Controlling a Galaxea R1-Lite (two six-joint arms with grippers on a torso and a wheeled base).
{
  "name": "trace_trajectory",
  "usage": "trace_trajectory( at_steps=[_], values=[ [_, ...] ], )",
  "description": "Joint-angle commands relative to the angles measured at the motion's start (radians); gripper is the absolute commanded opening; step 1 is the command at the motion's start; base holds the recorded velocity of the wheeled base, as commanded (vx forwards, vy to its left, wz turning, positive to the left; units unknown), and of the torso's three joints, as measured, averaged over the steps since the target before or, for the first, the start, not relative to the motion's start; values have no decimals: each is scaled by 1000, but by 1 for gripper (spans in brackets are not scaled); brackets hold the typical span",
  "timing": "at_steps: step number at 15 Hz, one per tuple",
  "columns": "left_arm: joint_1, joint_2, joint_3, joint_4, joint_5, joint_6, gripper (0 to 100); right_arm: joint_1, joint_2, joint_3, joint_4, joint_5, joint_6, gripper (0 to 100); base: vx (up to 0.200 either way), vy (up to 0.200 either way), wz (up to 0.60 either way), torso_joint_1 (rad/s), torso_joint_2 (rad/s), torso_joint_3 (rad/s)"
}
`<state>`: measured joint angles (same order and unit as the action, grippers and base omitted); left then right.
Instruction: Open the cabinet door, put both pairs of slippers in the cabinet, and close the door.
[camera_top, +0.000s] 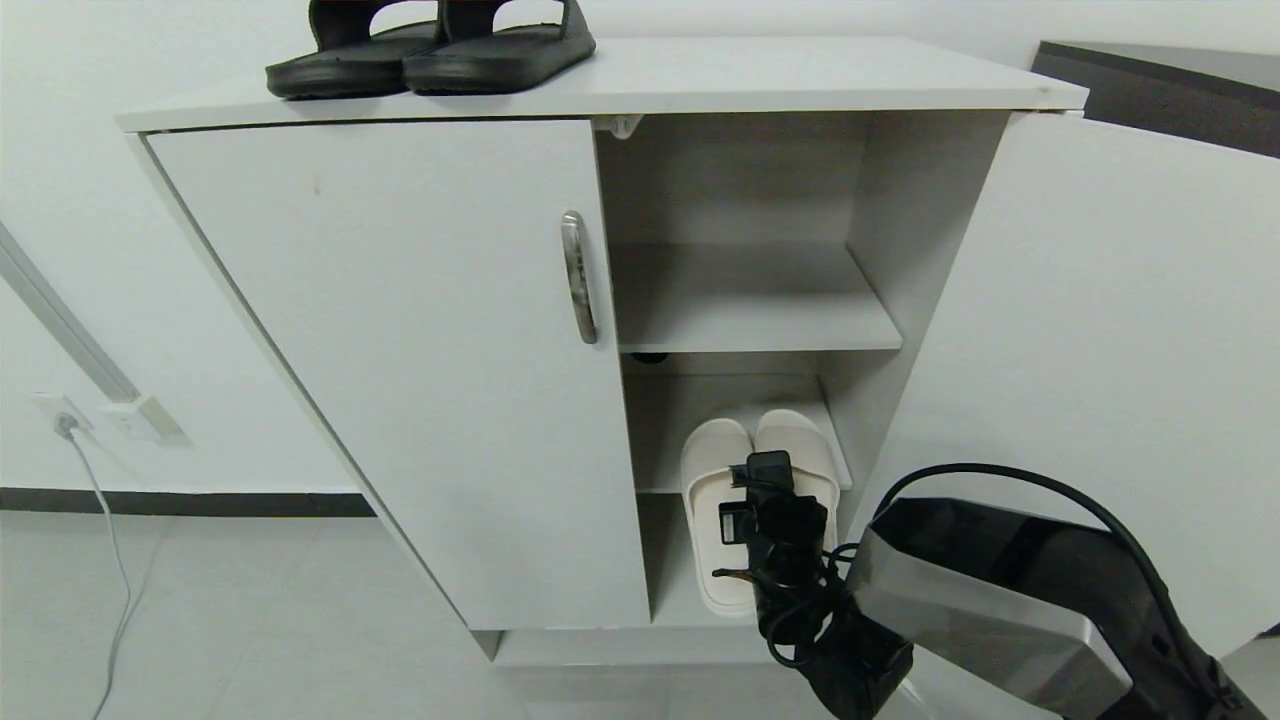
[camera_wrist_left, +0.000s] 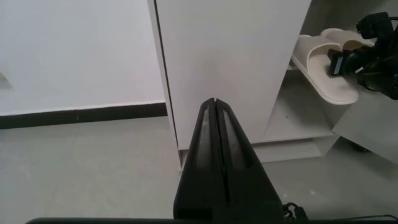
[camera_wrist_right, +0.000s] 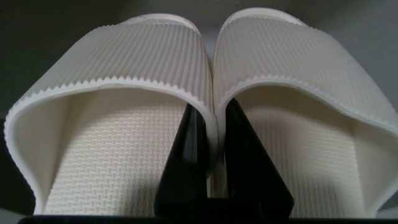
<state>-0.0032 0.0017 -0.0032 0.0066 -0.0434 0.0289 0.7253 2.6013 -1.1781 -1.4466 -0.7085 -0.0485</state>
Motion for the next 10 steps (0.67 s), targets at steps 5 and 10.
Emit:
trace_trajectory(
  at_steps=[5,10],
  values=[
    [0,0,0,0,2,-4,0,-40,-6,-132,153,58,50,0,0,0,0,0,0,0],
    [0,0,0,0,2,-4,0,-49,-6,-265,348,96,78,0,0,0,0,0,0,0]
  ],
)
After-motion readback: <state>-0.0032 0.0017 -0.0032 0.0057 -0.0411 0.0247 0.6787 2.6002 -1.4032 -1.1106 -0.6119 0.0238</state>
